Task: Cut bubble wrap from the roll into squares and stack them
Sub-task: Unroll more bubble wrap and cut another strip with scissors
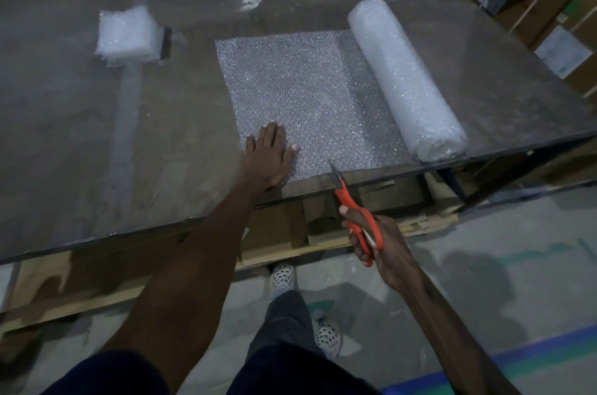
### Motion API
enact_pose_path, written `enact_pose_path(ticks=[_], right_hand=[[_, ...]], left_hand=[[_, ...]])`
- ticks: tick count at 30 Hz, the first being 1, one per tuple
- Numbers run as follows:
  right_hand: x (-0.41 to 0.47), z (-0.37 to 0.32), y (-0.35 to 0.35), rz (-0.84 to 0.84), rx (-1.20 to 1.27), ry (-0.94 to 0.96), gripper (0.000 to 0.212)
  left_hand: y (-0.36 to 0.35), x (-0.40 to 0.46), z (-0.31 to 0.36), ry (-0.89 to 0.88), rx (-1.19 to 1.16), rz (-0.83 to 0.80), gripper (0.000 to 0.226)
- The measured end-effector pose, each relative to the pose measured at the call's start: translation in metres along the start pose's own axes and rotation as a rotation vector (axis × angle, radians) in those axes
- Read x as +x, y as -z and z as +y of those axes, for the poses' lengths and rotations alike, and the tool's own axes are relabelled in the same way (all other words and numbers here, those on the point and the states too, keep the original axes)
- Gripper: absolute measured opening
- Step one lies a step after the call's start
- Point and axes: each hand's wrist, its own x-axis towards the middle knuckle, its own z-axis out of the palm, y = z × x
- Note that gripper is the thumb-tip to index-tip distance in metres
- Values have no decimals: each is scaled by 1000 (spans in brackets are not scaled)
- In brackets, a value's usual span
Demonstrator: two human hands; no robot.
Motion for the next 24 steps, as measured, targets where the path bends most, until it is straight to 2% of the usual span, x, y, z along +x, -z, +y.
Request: enact_pose_path(ticks=[11,18,24], right_hand=[[0,4,1,12,-2,10,40],[1,4,-1,32,-4,-11,26],[1,6,-3,65,-1,-15,42]], left_hand=[[0,0,0,-5,12,6,67],[-1,2,-1,-4,23,14,67],[-2,1,-2,-9,14,19,67]])
